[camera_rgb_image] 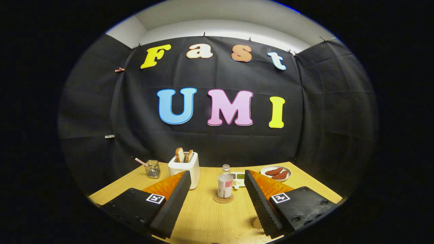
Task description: Take the bottle from table, then pour the juice into the cup, finally place the bottle on the coaster
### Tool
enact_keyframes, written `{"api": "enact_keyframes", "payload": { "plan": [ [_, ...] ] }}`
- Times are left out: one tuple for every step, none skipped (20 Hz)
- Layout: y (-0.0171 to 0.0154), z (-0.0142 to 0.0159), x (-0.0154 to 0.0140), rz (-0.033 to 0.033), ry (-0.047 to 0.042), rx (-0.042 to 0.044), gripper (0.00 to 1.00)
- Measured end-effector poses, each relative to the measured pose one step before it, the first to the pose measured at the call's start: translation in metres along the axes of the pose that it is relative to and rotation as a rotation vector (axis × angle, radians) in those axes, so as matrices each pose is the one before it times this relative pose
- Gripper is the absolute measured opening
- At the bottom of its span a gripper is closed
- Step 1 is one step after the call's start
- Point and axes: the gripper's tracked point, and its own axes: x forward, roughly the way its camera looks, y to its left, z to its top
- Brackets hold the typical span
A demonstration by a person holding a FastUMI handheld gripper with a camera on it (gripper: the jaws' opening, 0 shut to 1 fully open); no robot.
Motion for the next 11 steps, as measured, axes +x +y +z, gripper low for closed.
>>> {"api": "enact_keyframes", "payload": {
  "plan": [
    [-0.00162, 0.001, -0.00043, 0.00308, 0.0018, 0.00687, 0.97],
    [-0.00099, 0.00025, 0.00029, 0.00406, -0.00037, 0.00726, 0.97],
    [-0.00035, 0.00052, 0.00095, 0.00303, 0.00072, 0.00507, 0.97],
    [-0.00009, -0.00024, -0.00023, 0.00496, 0.00264, 0.00066, 0.97],
    [-0.00069, -0.00028, 0.0005, 0.00213, 0.00192, -0.00581, 0.97],
    [-0.00206, -0.00097, 0.00174, 0.00237, 0.00258, -0.00768, 0.97],
    [0.00027, -0.00046, 0.00047, 0.00446, 0.0017, -0.00536, 0.97],
    [-0.00035, -0.0004, 0.00139, 0.0047, 0.00097, -0.00011, 0.97],
    [0.00087, 0.00066, 0.00101, 0.00456, 0.00026, 0.00438, 0.97],
    [0.00023, 0.00061, -0.00037, 0.00008, -0.00103, 0.0056, 0.97],
    [-0.00126, 0.00102, 0.00074, -0.00061, 0.00002, 0.00597, 0.97]
  ]
}}
